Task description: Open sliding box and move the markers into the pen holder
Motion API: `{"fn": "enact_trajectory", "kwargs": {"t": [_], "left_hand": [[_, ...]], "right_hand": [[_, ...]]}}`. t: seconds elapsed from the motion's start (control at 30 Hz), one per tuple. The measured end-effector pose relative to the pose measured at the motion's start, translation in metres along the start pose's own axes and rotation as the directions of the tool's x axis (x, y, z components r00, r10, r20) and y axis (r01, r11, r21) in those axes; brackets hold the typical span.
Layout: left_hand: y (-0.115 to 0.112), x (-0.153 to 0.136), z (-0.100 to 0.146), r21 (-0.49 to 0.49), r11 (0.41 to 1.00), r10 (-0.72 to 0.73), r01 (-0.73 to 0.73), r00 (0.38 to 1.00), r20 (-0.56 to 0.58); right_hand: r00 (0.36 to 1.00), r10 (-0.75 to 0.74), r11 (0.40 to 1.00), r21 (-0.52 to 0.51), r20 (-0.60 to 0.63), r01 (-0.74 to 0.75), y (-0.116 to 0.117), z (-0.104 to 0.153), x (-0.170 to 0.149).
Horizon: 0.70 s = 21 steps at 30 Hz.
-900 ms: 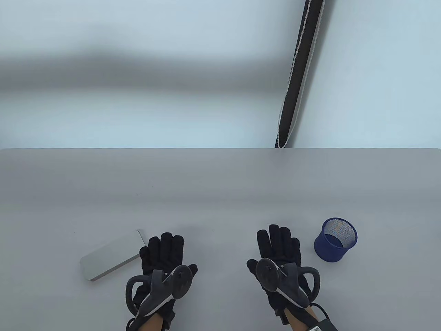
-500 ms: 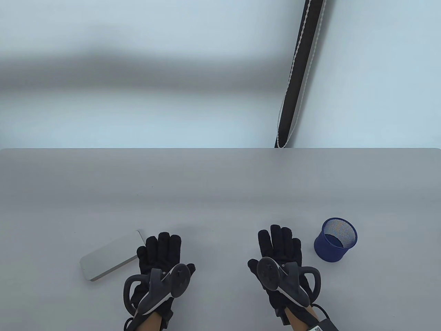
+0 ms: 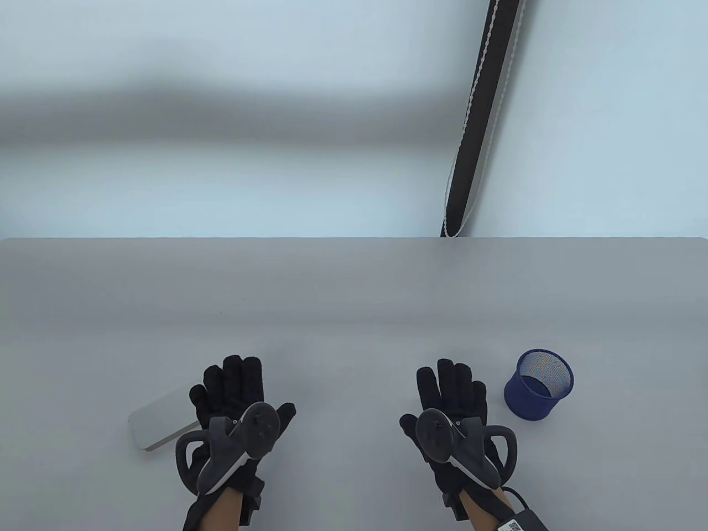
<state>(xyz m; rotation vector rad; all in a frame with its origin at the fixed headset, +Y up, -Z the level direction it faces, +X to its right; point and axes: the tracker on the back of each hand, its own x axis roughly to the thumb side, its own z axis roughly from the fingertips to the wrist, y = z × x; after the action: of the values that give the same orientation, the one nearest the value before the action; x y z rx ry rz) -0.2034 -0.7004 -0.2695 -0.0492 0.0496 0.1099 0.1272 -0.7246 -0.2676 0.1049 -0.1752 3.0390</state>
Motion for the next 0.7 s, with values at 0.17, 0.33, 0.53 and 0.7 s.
{"fn": "enact_trajectory", "kwargs": {"t": [0.17, 0.33, 0.53, 0.7], "left_hand": [[0.002, -0.04, -0.016, -0.074, 0.991, -0.116, 0.109, 0.988, -0.098], [-0.013, -0.084, -0.021, -0.154, 0.977, -0.18, 0.151, 0.964, -0.197], [-0.037, -0.124, -0.025, -0.306, 0.944, -0.216, 0.125, 0.933, -0.288], [-0.051, -0.143, -0.023, -0.37, 0.927, -0.191, 0.057, 0.923, -0.335]], "right_hand": [[1.0, 0.005, 1.0, 0.018, 0.001, -0.005, 0.002, -0.001, -0.001], [1.0, 0.009, 0.999, 0.036, 0.01, -0.009, 0.003, -0.001, 0.001], [1.0, 0.022, 0.998, 0.066, 0.016, -0.023, 0.009, -0.002, 0.002], [0.999, 0.031, 0.996, 0.079, 0.022, -0.032, 0.009, -0.002, 0.004]]}}
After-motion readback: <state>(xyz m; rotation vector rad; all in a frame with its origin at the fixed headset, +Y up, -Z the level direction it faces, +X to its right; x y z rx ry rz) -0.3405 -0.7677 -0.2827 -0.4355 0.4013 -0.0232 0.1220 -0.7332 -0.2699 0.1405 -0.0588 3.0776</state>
